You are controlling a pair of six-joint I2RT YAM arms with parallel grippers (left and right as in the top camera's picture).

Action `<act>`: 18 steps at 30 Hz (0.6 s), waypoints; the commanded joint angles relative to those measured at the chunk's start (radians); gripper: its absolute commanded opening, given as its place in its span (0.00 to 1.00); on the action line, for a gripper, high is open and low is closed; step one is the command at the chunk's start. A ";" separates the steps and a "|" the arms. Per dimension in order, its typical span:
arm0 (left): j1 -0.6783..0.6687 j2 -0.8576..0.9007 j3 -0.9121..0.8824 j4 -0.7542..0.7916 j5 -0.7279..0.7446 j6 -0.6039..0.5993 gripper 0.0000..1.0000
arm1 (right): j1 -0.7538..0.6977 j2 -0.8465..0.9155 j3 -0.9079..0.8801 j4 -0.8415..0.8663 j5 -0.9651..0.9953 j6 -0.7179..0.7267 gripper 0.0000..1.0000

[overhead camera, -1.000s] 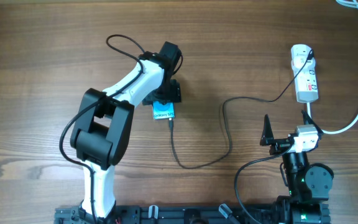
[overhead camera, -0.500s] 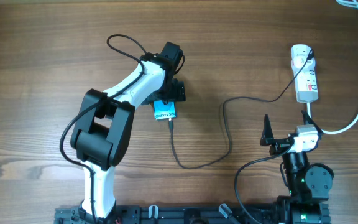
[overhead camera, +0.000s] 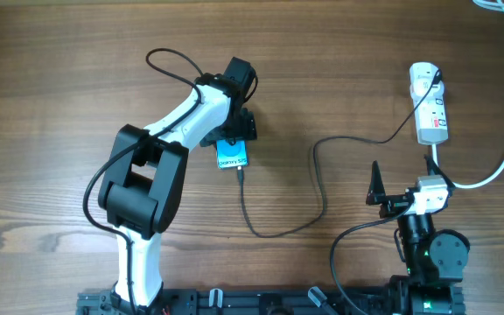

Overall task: Plug charger to phone and switch on socket
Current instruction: 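Tilt the held phone upright with the left gripper, port facing right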

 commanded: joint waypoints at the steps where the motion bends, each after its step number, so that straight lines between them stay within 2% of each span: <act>1: 0.008 0.132 -0.074 0.024 0.045 -0.036 0.87 | -0.002 -0.007 -0.001 0.006 0.014 0.011 1.00; 7: 0.008 0.132 -0.074 0.023 0.046 -0.040 0.78 | -0.002 -0.007 -0.001 0.006 0.014 0.011 1.00; 9: 0.008 0.132 -0.074 0.021 0.048 -0.061 0.81 | -0.002 -0.007 -0.001 0.006 0.014 0.011 1.00; 12: 0.008 0.132 -0.074 0.019 0.050 -0.061 1.00 | -0.002 -0.007 -0.001 0.006 0.014 0.011 0.99; 18: 0.008 0.132 -0.074 0.020 0.050 -0.061 1.00 | -0.002 -0.007 -0.001 0.006 0.014 0.011 1.00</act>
